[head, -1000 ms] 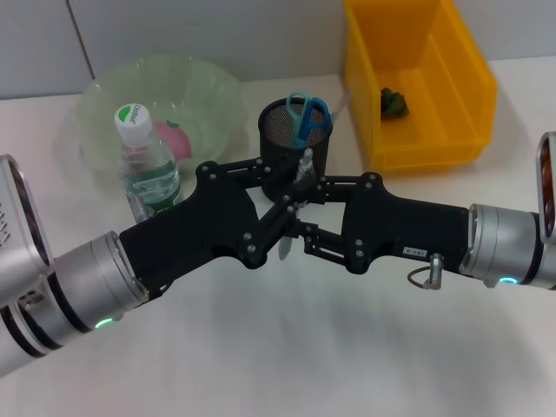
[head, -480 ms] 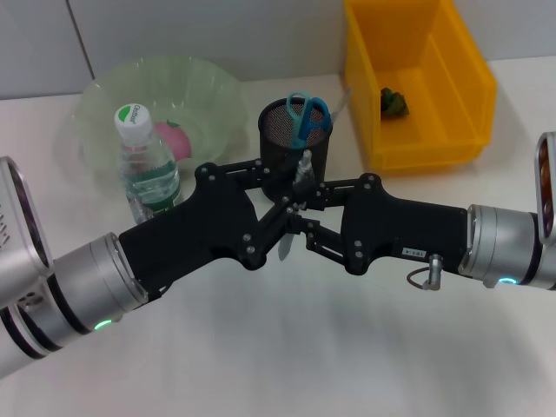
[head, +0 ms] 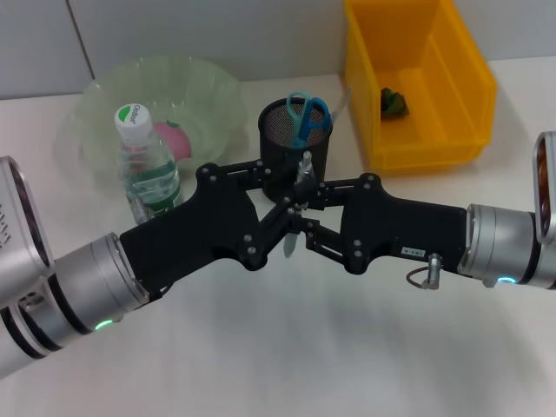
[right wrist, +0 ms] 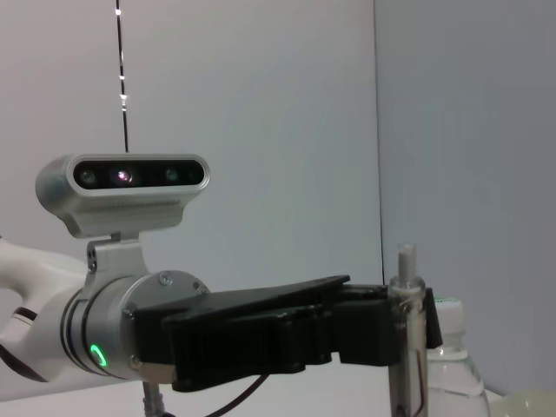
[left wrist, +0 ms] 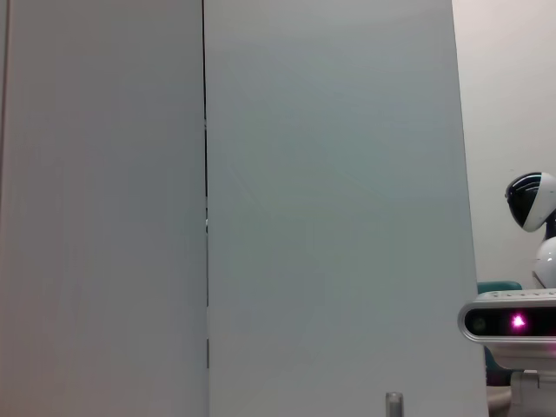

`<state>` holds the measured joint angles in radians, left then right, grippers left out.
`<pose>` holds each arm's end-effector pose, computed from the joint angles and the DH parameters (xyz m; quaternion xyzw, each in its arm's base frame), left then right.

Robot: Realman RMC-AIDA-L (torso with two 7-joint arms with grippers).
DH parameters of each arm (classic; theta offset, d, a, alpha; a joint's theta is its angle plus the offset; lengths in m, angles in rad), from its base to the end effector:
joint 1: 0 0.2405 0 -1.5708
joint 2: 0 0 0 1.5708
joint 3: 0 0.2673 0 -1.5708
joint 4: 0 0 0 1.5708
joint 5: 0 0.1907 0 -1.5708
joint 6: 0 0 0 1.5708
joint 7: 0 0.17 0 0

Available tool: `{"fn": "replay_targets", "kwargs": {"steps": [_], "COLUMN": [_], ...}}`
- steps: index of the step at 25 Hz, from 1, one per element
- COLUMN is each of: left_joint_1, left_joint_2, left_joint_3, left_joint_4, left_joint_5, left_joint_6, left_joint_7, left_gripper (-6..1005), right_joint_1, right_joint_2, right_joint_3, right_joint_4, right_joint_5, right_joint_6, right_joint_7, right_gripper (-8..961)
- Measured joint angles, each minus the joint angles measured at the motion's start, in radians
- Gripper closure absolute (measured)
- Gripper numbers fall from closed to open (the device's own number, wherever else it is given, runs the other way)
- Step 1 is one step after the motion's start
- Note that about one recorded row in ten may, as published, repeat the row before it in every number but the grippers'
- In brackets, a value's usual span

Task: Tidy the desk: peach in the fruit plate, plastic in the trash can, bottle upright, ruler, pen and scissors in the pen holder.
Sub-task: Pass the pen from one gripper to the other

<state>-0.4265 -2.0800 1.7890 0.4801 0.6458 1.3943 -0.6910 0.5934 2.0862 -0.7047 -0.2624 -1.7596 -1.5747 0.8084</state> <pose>-0.1741 0.2915 -0.0826 -0.8797 -0.0411 -0.4390 0.1782 0.2149 0.3128 -0.0677 -0.9181 0.0729 0.3588 0.1516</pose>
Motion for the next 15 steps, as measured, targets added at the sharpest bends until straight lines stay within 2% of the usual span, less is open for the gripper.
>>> {"fn": "replay_targets", "kwargs": {"steps": [9, 15], "left_joint_1": [-0.003, -0.007], "left_joint_2": [0.000, 0.000], "left_joint_3": [0.010, 0.016], "left_joint_4": [0.000, 0.003], "left_joint_5": [0.000, -0.008], "left_joint_6": [0.001, 0.003], "left_joint_7": [0.005, 0.007], "left_gripper": [769, 759], "right_joint_1": [0.000, -0.007], "right_joint_2": [0.000, 0.001], "right_joint_3": [-0.003, -0.002], "right_joint_4": [0.000, -0.003], "right_joint_5": [0.005, 0.006], "right_joint_6": [-0.004, 0.001], "right_joint_7": [-0.005, -0.009], "right_gripper": [719, 765]}}
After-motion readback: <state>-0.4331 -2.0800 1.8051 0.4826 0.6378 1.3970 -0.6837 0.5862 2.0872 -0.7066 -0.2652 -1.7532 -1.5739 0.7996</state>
